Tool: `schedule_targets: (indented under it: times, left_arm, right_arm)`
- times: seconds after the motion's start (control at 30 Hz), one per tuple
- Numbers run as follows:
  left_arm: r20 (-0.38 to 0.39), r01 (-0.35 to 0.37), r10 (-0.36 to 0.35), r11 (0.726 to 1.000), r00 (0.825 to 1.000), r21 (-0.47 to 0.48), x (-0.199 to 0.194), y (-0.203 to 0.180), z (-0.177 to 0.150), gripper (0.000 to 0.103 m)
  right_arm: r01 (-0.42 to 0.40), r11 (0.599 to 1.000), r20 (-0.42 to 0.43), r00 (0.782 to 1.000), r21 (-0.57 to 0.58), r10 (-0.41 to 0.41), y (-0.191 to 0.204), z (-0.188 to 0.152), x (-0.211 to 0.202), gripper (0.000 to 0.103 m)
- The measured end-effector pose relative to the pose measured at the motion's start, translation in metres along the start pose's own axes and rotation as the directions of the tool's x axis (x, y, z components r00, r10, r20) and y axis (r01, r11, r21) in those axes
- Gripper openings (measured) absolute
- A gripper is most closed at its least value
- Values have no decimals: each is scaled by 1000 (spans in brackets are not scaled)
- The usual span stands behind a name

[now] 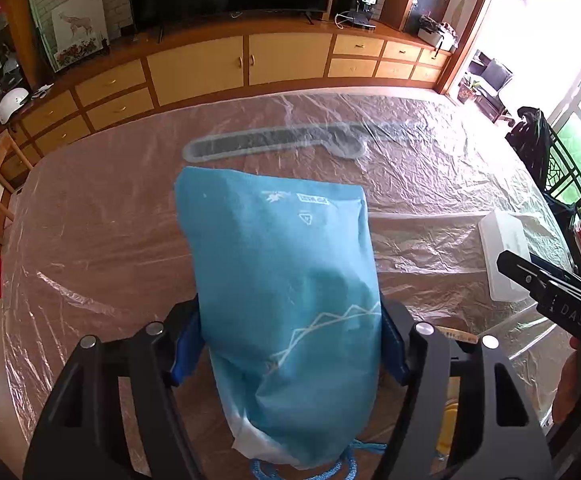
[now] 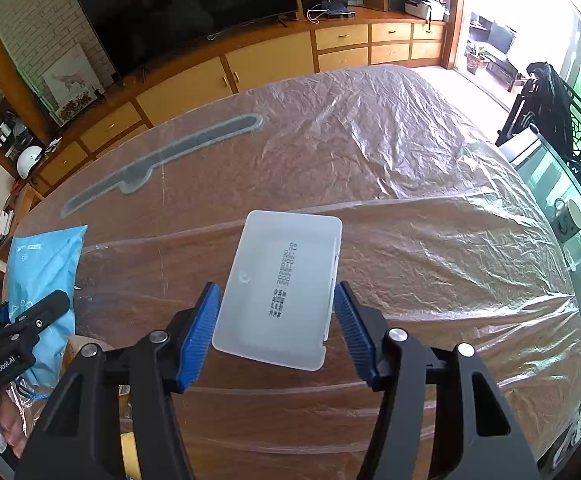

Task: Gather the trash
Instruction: 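Grasp the blue bag with the left tool while the right tool grasps the white plastic case, then carry the blue bag and white plastic case over the black trash bin with both tools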

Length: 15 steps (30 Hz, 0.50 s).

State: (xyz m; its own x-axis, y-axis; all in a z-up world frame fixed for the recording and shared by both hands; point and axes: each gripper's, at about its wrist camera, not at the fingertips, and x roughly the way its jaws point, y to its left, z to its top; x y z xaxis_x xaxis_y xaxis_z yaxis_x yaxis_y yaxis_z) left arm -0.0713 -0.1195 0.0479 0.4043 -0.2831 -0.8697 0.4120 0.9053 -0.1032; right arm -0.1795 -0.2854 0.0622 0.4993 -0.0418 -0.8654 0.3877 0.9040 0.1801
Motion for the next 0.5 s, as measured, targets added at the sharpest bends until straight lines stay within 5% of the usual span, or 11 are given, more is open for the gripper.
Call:
schedule_targets:
  times: [0.37,0.5]
  left_arm:
    - [28,-5,6,1000,1000,-23,-19,16,-13,70]
    - [2,-11,11,1000,1000,-15,-16,17,-23,70]
  right_arm:
    - [-70,997,-4,998,-16,70,-2,0,-11,56]
    - [12,992,-7,1000,-126,-13,10,-7,-10,58]
